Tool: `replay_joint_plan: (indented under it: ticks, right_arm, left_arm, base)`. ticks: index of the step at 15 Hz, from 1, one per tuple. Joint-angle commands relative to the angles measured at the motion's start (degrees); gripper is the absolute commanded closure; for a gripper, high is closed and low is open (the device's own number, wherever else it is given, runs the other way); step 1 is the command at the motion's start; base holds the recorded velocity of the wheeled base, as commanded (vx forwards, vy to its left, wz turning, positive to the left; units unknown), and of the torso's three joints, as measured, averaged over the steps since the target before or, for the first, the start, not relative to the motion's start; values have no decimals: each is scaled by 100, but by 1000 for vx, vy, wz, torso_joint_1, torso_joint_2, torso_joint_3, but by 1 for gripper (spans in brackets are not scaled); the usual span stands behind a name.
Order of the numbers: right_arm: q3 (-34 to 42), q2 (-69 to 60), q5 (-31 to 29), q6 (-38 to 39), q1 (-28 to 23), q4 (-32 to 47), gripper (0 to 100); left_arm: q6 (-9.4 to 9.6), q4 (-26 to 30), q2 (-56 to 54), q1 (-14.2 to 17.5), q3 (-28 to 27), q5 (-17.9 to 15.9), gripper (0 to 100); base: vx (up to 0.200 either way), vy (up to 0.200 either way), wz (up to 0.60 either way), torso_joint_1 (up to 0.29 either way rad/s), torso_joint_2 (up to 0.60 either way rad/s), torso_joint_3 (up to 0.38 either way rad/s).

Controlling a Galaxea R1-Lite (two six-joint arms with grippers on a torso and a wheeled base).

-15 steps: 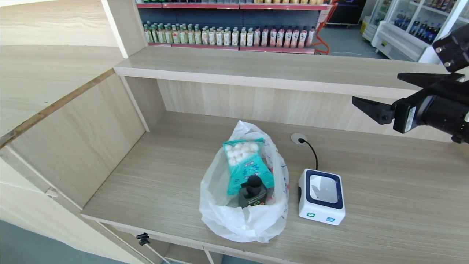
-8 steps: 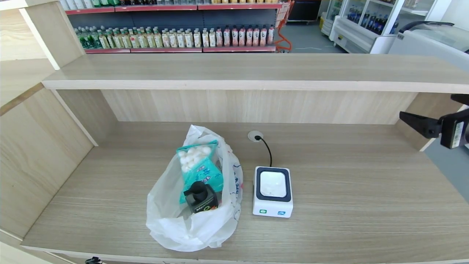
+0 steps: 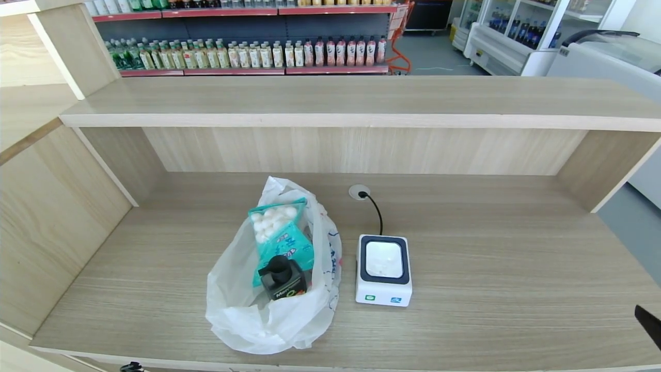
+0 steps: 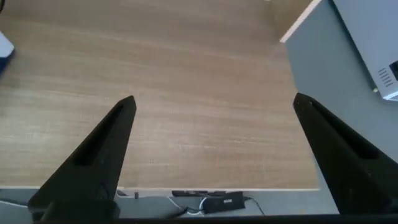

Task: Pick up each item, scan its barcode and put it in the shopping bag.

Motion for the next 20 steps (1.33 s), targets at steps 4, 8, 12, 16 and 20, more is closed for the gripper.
replay_joint_plan:
  ticks: [4,8,12,16,20]
  right_arm:
    - [884,-2921,488,1060,-62,1489,0]
    - [884,-3071,303,1253,211,1762,0]
    - [884,-3615,268,1412,685,1814,0]
    - [884,-3615,295,1394,676,1849,0]
    - [884,-3615,242,1376,685,1867,0]
  left_arm:
    - [2,0,0,-4,0,1,0]
    - [2,0,9,-4,0,1,0]
    - [2,0,9,-4,0,1,0]
    - [2,0,9,-4,0,1,0]
    - [2,0,0,-4,0,1,0]
  base:
    - [0,0,0,0,0,0]
    - [0,0,0,0,0,0]
    - [0,0,0,0,0,0]
    - [0,0,0,0,0,0]
    - [0,0,0,0,0,0]
